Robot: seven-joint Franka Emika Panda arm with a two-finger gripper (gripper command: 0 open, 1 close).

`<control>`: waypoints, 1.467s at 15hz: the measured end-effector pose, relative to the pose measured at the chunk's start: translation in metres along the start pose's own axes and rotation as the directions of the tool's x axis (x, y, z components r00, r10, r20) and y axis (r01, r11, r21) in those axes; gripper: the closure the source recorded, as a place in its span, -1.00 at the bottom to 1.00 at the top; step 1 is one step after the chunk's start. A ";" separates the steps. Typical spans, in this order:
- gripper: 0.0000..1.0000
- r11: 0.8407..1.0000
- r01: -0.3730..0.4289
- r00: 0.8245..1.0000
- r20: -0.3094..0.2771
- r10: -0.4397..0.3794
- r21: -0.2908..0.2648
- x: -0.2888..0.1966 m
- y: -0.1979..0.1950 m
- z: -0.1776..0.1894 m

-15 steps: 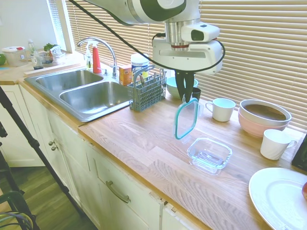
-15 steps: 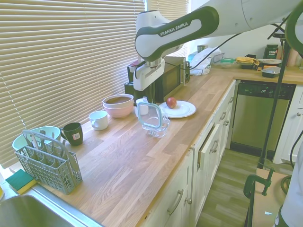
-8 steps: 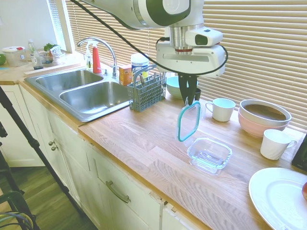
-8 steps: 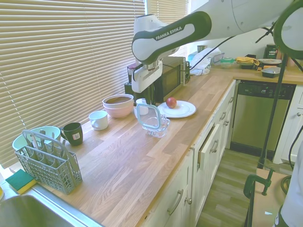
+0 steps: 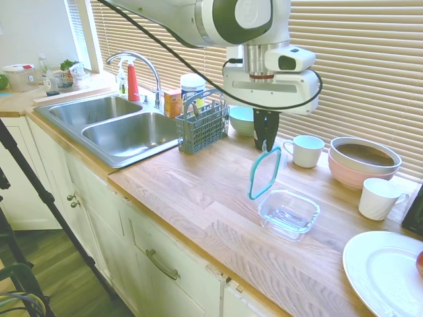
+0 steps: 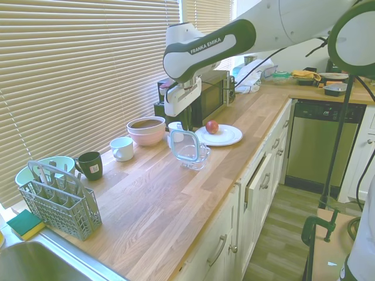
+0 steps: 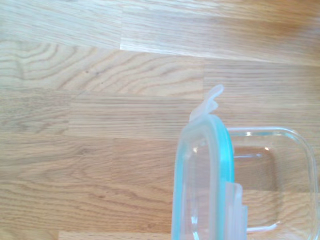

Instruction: Cover the lid of the food container

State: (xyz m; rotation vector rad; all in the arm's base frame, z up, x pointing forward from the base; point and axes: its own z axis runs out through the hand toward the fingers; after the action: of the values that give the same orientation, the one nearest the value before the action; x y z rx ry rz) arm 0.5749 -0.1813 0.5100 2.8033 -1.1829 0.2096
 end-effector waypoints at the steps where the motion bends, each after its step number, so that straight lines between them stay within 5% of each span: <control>1: 1.00 1.000 0.000 1.000 -0.002 0.000 0.000 0.002 0.003 0.000; 22: 1.00 0.991 -0.064 0.995 0.079 0.055 0.115 0.080 0.118 0.042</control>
State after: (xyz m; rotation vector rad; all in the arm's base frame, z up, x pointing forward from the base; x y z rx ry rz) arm 0.5489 -0.3256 0.4854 2.9030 -1.3135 0.1840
